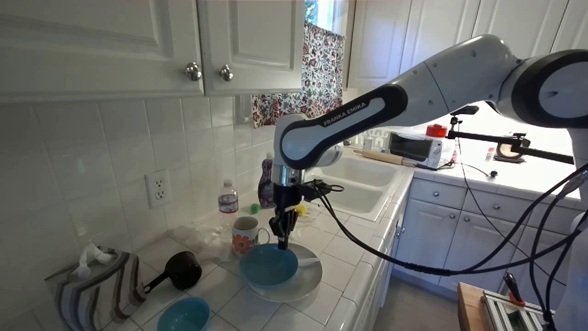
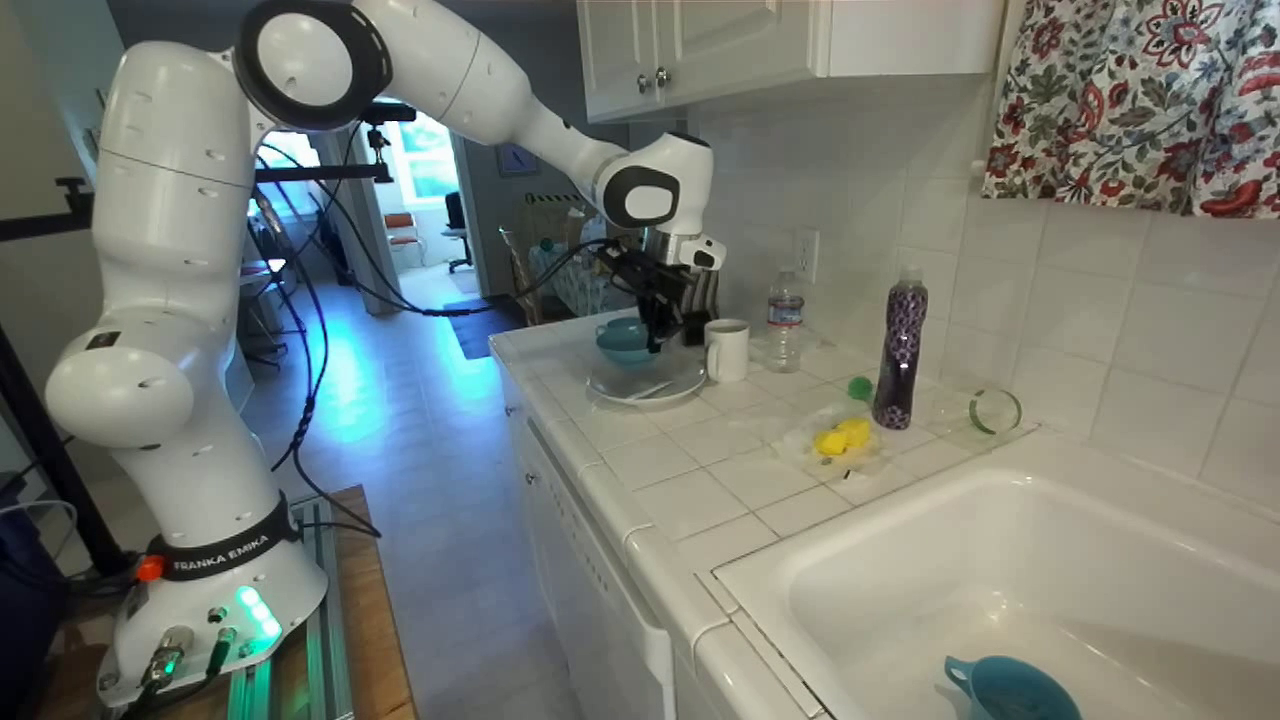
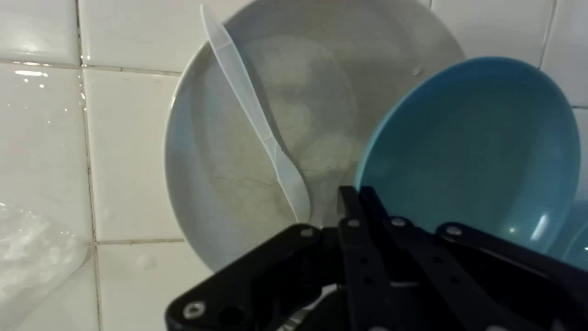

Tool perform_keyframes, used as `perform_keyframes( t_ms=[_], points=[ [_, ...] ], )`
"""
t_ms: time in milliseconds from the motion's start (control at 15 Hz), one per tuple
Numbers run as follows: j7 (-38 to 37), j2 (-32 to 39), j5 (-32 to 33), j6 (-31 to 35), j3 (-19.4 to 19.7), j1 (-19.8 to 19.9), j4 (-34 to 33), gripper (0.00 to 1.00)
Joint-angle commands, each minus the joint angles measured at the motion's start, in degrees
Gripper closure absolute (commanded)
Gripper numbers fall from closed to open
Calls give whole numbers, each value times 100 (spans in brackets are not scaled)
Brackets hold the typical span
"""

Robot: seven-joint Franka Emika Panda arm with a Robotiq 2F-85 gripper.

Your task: Remove the blue bowl from the plate

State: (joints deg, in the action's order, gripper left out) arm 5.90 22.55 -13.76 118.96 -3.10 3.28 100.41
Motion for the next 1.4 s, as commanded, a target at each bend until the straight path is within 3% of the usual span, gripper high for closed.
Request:
perform_keyframes(
  t_ms=[0,533,867,1333],
  points=[
    [282,-549,-63,-33,-39,-13,453,99],
    [818,-780,297,-295,-136,-318,722,99],
    [748,-652,369,-289,-240,-537,597,99],
    [745,-610,272,-245,-232,-524,592,96]
  ],
)
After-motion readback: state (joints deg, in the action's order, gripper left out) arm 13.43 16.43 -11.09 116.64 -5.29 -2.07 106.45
